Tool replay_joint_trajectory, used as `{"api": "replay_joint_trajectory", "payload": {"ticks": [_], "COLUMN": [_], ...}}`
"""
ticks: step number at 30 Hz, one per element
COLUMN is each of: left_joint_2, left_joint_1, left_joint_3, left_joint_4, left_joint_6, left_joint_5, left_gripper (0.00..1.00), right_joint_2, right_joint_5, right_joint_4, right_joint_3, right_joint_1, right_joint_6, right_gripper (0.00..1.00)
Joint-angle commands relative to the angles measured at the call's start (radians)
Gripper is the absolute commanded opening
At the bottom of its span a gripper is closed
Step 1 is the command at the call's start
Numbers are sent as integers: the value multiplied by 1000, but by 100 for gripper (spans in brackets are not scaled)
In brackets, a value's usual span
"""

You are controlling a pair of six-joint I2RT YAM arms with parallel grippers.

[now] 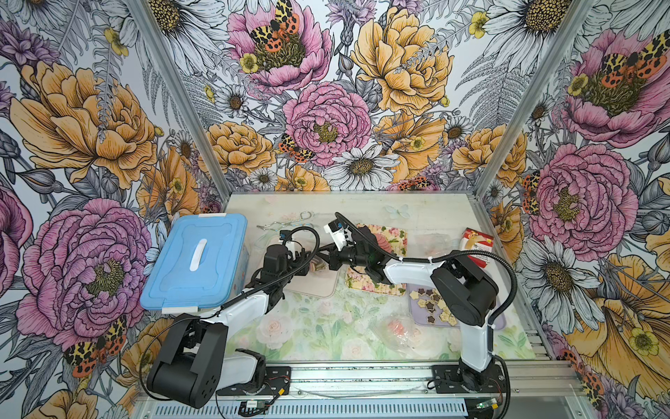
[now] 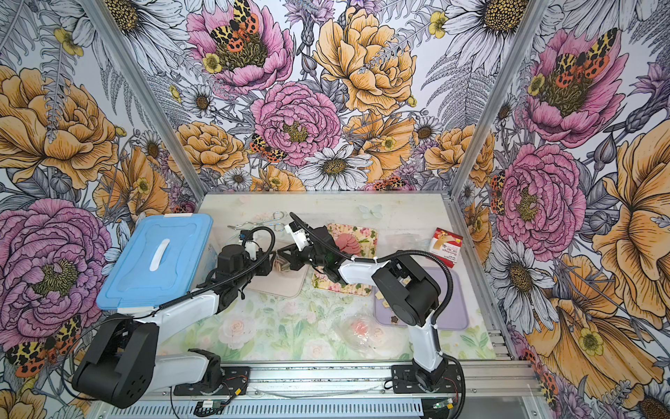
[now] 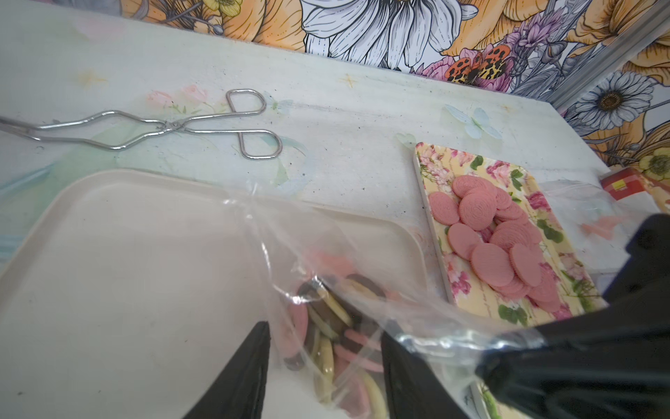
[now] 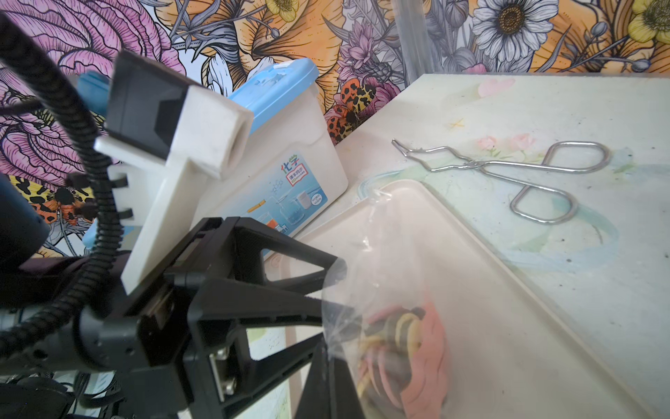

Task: Pour cookies out of the ziploc bag
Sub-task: 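Pour the cookies out of the ziploc bag onto the tray.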

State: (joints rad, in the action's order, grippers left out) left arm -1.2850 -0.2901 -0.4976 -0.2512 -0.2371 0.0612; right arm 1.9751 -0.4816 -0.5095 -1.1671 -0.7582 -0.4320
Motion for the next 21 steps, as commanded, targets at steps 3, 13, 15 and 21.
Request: {"api": "replay_joint_trajectory", "payload": {"ticks": [3, 13, 15, 21], "left_joint_2": [24, 33, 61, 236], "left_joint_1": [11, 17, 18, 46], "left_joint_3": [22, 23, 29, 66], "left_joint_4": [-65, -66, -46, 41], "left_joint_6": [5, -2, -14, -9], "left_joint_5": [42, 101, 60, -48], "left_gripper": [23, 44, 60, 71], "right_joint_2": [-15, -22, -22, -11], "right_joint_5": [-24, -33, -58, -61], "right_joint_4": [-79, -81, -57, -26], "right_joint_3": [2, 8, 1, -4], "right_joint_1": [3, 7, 9, 17], "right_joint_6": [-33, -31, -13, 19], "right_gripper": [0, 0, 0, 0]}}
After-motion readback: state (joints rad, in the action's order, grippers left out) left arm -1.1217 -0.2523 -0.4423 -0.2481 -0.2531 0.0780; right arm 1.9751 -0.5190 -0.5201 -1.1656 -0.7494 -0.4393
